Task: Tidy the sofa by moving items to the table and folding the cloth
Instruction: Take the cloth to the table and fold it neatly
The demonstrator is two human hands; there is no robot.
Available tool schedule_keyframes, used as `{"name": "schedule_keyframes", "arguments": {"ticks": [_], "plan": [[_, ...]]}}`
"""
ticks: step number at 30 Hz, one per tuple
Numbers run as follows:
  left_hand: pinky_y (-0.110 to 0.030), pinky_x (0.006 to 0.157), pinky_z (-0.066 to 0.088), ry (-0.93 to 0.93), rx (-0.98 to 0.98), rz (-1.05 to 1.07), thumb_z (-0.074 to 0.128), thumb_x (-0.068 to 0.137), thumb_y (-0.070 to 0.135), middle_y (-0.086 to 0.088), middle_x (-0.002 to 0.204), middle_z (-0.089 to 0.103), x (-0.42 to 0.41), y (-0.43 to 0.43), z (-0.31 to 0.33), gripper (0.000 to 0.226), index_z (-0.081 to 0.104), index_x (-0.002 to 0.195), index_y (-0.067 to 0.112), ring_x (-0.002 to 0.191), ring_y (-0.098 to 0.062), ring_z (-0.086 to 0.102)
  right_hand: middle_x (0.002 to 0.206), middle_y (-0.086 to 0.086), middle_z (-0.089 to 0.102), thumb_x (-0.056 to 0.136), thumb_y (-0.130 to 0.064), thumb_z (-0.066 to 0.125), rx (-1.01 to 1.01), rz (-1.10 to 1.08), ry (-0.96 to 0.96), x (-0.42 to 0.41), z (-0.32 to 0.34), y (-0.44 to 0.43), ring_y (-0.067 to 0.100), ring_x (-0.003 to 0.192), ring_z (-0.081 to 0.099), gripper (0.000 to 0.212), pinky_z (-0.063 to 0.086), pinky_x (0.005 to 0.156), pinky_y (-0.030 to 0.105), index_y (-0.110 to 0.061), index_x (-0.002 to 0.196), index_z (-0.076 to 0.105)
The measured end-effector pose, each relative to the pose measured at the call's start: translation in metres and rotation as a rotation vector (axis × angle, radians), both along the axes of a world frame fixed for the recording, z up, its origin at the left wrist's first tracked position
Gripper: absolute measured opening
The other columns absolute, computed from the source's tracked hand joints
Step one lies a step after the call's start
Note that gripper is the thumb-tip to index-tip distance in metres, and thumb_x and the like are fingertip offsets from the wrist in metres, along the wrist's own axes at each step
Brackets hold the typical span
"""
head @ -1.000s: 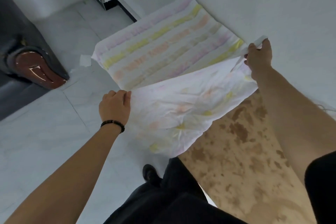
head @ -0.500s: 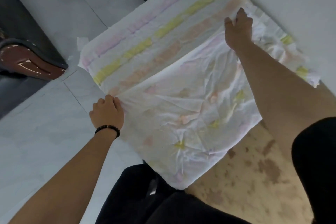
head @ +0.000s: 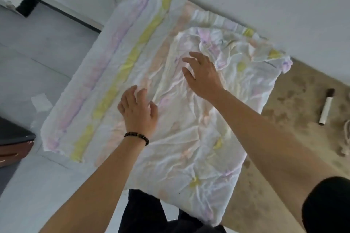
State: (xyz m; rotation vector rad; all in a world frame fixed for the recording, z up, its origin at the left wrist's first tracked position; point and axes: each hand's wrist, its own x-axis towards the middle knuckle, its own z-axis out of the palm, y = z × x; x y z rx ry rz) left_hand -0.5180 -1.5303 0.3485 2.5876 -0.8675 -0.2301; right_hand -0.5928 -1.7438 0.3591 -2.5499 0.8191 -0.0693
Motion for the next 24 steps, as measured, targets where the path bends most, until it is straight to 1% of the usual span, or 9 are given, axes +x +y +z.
{"name": "schedule_keyframes", "arguments": {"ticks": [3, 5, 7, 9, 11, 12, 14, 17, 24], "plan": [[-0.05, 0.096, 0.036, -0.043, -0.02, -0.272, 0.064, 0.081, 0.014, -0.018, 0.134, 0.05, 0.02, -0.053, 0.0, 0.039, 0.058, 0.119, 0.006, 0.125, -0.04, 0.043, 0.126, 0.011, 0.058, 0.098, -0.023, 0.055, -0.044, -0.248, -0.12, -0.033, -0.001, -0.004, 0.03, 0.115, 0.056, 0.031, 0.048, 0.094, 0.043, -0.011, 0.125, 0.064], [-0.049, 0.097, 0.038, -0.095, -0.015, -0.437, 0.063, 0.081, 0.011, -0.016, 0.135, 0.05, 0.035, -0.085, 0.0, 0.041, 0.057, 0.122, 0.008, 0.127, -0.037, 0.043, 0.118, 0.013, 0.059, 0.095, -0.019, 0.058, -0.087, -0.428, -0.18, -0.048, -0.005, -0.012, 0.032, 0.106, 0.058, 0.029, 0.05, 0.088, 0.044, -0.01, 0.122, 0.066], [-0.048, 0.098, 0.038, -0.158, 0.012, -0.622, 0.061, 0.084, 0.013, -0.015, 0.138, 0.048, 0.051, -0.12, -0.005, 0.042, 0.054, 0.125, 0.011, 0.128, -0.035, 0.042, 0.123, 0.015, 0.056, 0.094, -0.02, 0.057, -0.131, -0.594, -0.177, -0.058, -0.014, -0.024, 0.034, 0.111, 0.055, 0.034, 0.047, 0.094, 0.044, -0.011, 0.126, 0.062], [-0.051, 0.106, 0.031, -0.182, 0.12, -0.745, 0.052, 0.091, 0.028, -0.016, 0.15, 0.037, 0.062, -0.148, -0.014, 0.05, 0.043, 0.138, 0.013, 0.138, -0.034, 0.033, 0.142, 0.017, 0.045, 0.097, -0.029, 0.054, -0.129, -0.715, -0.09, -0.07, -0.027, -0.032, 0.037, 0.13, 0.043, 0.048, 0.033, 0.108, 0.046, -0.012, 0.141, 0.049], [-0.058, 0.115, 0.015, -0.16, 0.261, -0.742, 0.035, 0.096, 0.047, -0.016, 0.16, 0.016, 0.068, -0.157, -0.027, 0.064, 0.024, 0.151, 0.015, 0.147, -0.036, 0.011, 0.161, 0.019, 0.018, 0.1, -0.047, 0.042, -0.077, -0.754, 0.089, -0.085, -0.041, -0.029, 0.036, 0.149, 0.016, 0.068, 0.01, 0.12, 0.046, -0.014, 0.156, 0.022], [-0.061, 0.115, 0.008, -0.153, 0.308, -0.723, 0.027, 0.097, 0.054, -0.016, 0.161, 0.007, 0.068, -0.155, -0.033, 0.069, 0.016, 0.153, 0.017, 0.148, -0.036, 0.002, 0.164, 0.018, 0.005, 0.1, -0.056, 0.032, -0.057, -0.749, 0.182, -0.092, -0.048, -0.024, 0.033, 0.152, 0.004, 0.075, 0.0, 0.121, 0.046, -0.016, 0.158, 0.01], [-0.063, 0.115, 0.001, -0.165, 0.334, -0.722, 0.017, 0.097, 0.06, -0.015, 0.162, -0.001, 0.065, -0.142, -0.04, 0.072, 0.009, 0.155, 0.018, 0.149, -0.035, -0.006, 0.165, 0.015, -0.007, 0.097, -0.066, 0.018, -0.046, -0.727, 0.265, -0.104, -0.056, -0.011, 0.029, 0.152, -0.007, 0.078, -0.01, 0.121, 0.045, -0.02, 0.158, 0.0], [-0.062, 0.116, 0.002, -0.187, 0.329, -0.738, 0.014, 0.097, 0.062, -0.013, 0.162, -0.005, 0.059, -0.118, -0.041, 0.073, 0.008, 0.155, 0.019, 0.149, -0.033, -0.008, 0.165, 0.013, -0.008, 0.097, -0.067, 0.015, -0.034, -0.718, 0.264, -0.11, -0.054, 0.009, 0.025, 0.152, -0.009, 0.077, -0.012, 0.121, 0.045, -0.023, 0.158, 0.0], [-0.06, 0.117, 0.004, -0.166, 0.326, -0.765, 0.022, 0.097, 0.06, -0.013, 0.163, -0.001, 0.048, -0.06, -0.038, 0.073, 0.013, 0.155, 0.019, 0.149, -0.033, -0.005, 0.166, 0.012, -0.006, 0.097, -0.064, 0.023, 0.008, -0.697, 0.302, -0.122, -0.043, 0.058, 0.026, 0.153, -0.009, 0.078, -0.007, 0.122, 0.047, -0.021, 0.159, 0.005]]}}
